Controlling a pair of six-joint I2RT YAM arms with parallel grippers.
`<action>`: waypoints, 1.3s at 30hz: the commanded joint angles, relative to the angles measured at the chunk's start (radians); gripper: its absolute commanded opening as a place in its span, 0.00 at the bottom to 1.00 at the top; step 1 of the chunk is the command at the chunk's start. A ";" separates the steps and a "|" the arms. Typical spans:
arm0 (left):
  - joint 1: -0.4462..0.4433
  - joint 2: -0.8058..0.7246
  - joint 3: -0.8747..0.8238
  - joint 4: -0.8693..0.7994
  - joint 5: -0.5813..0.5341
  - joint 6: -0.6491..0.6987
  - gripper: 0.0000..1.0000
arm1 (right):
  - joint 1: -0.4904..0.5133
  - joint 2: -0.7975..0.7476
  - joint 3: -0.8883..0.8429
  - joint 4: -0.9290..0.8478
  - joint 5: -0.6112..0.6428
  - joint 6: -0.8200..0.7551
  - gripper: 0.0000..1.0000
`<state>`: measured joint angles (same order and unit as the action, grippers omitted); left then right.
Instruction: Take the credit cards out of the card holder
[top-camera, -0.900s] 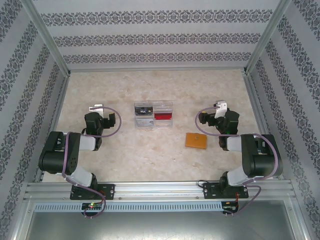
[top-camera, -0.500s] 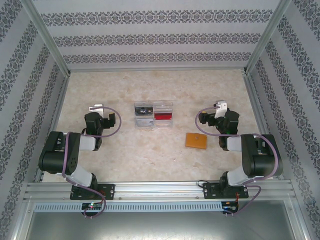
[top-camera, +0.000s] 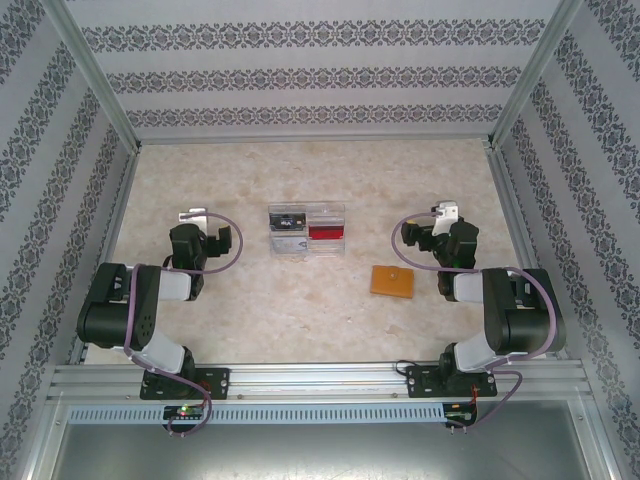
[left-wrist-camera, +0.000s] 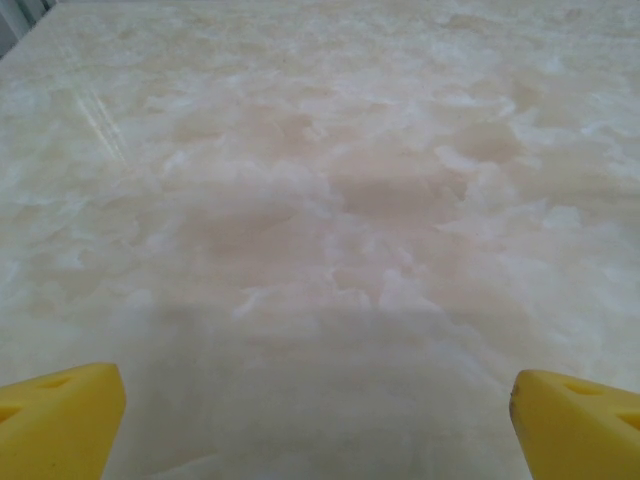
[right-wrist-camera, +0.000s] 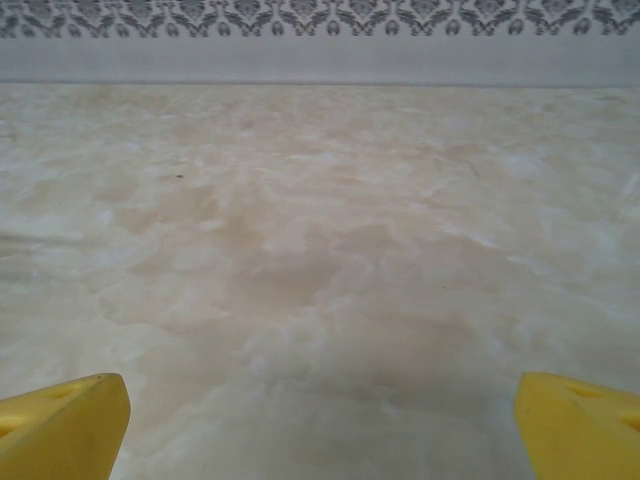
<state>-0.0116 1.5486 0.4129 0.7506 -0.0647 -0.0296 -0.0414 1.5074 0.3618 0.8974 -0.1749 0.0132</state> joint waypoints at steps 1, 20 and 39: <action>0.004 -0.091 0.110 -0.207 -0.069 -0.015 0.99 | 0.011 -0.021 0.017 -0.003 0.085 0.030 0.98; 0.003 -0.296 0.563 -1.237 0.003 -0.534 1.00 | -0.047 -0.396 0.248 -0.862 0.049 0.585 0.98; -0.034 -0.342 0.553 -1.227 0.187 -0.555 1.00 | 0.146 -0.058 0.431 -1.279 -0.086 0.463 0.98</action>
<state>-0.0326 1.2198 0.9596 -0.4435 0.0978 -0.5777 0.0891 1.4258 0.7437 -0.3443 -0.2237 0.5159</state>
